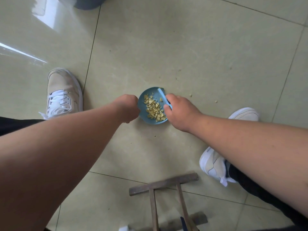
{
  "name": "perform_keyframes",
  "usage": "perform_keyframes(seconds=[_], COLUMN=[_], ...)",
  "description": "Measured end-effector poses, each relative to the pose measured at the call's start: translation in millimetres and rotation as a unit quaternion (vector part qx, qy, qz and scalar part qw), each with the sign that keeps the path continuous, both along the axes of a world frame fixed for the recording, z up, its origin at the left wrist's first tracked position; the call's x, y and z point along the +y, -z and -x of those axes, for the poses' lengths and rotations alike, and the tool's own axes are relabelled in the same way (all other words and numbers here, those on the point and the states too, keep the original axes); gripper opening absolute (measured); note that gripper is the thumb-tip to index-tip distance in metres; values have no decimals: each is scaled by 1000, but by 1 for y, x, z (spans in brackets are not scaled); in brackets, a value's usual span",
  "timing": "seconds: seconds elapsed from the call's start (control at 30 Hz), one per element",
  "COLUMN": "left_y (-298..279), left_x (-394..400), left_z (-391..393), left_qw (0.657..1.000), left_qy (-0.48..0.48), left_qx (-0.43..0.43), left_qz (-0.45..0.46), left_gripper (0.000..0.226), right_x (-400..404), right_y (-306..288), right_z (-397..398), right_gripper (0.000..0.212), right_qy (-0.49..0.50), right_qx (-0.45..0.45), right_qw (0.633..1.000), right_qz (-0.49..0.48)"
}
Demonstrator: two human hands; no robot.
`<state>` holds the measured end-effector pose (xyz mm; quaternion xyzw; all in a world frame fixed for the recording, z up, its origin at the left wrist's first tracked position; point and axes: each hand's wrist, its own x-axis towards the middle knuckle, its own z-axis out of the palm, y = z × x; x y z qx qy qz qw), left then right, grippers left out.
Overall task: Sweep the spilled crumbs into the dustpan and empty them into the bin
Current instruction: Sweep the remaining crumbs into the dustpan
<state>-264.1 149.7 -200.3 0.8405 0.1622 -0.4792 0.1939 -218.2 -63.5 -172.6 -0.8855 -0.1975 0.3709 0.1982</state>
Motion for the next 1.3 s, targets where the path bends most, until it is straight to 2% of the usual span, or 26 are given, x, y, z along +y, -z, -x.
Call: perform_keyframes(seconds=[0.1,0.23,0.3,0.43,0.57,0.67,0.77,0.97,1.17,1.3], left_y=[5,13,16,17,9,6,5,9,15,19], left_x=[-1,10,17,33,41,38,26,14,22,26], left_z=[1,4,6,7,7,6,2,3,7,8], left_qw=[999,998,999,999,999,997,994,994,996,997], left_qy=[25,28,15,-12,-46,-72,-95,-86,-71,-65], left_qx=[-16,-43,-45,-32,-2,34,53,64,52,41], left_qz=[-11,-21,-25,-28,-30,-21,-15,-7,-3,-4], left_gripper=[16,22,19,15,16,24,27,25,28,27], right_x=[5,5,-1,-26,-43,-42,-30,8,8,-13], right_y=[-10,-16,-15,-15,-8,-2,5,-6,-15,-17], right_z=[-12,-44,-61,-80,-76,-57,-33,-20,-64,-80], right_gripper=[17,22,22,17,19,24,23,21,25,26], right_qy=[39,190,232,195,123,72,46,92,206,216], right_qx=[23,3,-24,-100,-125,-105,-63,81,22,-19], right_qw=[998,980,971,975,978,984,994,990,976,976], right_qz=[-42,-59,-45,38,116,121,82,-64,-64,-18])
